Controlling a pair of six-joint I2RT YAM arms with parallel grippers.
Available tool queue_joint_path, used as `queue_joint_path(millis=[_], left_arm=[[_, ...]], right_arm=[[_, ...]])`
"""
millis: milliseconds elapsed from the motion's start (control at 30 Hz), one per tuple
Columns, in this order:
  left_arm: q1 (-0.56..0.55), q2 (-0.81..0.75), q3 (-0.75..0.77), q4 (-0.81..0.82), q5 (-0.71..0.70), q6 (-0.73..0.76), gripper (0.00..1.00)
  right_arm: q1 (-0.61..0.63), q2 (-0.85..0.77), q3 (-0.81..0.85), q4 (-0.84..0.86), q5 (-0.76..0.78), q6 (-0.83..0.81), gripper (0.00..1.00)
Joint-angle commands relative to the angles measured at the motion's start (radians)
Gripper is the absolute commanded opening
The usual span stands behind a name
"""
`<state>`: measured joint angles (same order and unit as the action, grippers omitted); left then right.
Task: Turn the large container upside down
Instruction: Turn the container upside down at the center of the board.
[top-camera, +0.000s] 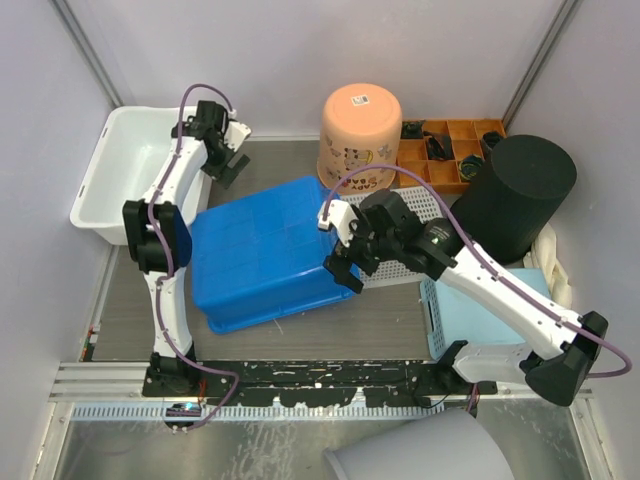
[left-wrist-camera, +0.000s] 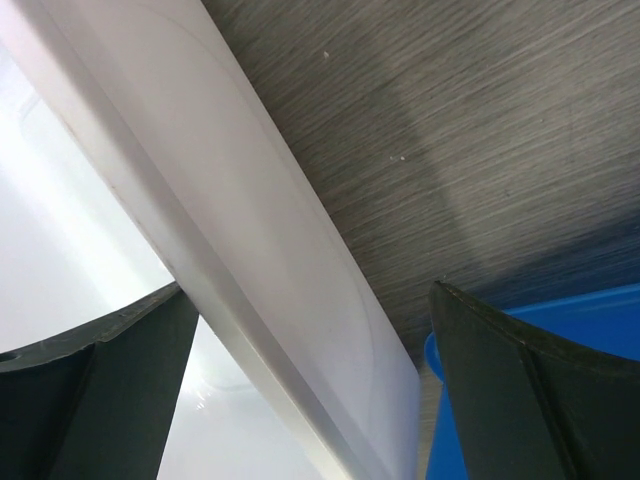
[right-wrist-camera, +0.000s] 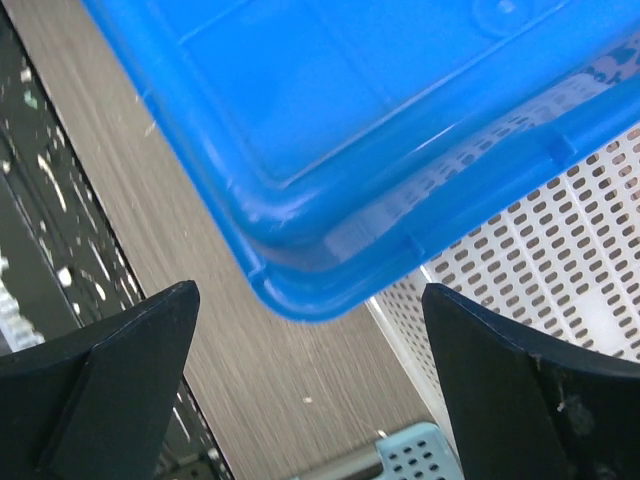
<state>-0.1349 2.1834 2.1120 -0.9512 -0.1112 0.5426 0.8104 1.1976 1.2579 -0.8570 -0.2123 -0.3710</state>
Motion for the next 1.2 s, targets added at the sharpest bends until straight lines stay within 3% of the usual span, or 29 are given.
queue_joint_path(millis=[0,200,467,633,900,1167], left_arm=[[-0.02,-0.053,-0.027,-0.036,0.023,-0.016,0.98],[-0.043,-0.096,-0.122,-0.061,0.04,-0.016,0.98],[-0.064,-0.222,-0.324,-0.105,0.084,0.011,0.99],[-0.064,-0.275,-0.396,-0.132,0.031,0.034,0.99],[-0.065,-0.395,-0.531,-0.119,0.031,0.003,0.99],[-0.065,-0.441,-0.602,-0.072,-0.103,-0.024,0.98]], right_arm=[[0.007,0.042,-0.02,0.186,0.041,0.205,1.0],[0.078,0.057,-0.112,0.233,0.119,0.169,1.0],[0.107,0.044,-0.219,0.416,0.389,0.101,1.0],[0.107,0.066,-0.203,0.52,0.576,0.073,1.0],[0.108,0.14,-0.14,0.628,0.618,0.06,1.0],[0.125,0.267,-0.051,0.757,0.727,0.017,1.0]])
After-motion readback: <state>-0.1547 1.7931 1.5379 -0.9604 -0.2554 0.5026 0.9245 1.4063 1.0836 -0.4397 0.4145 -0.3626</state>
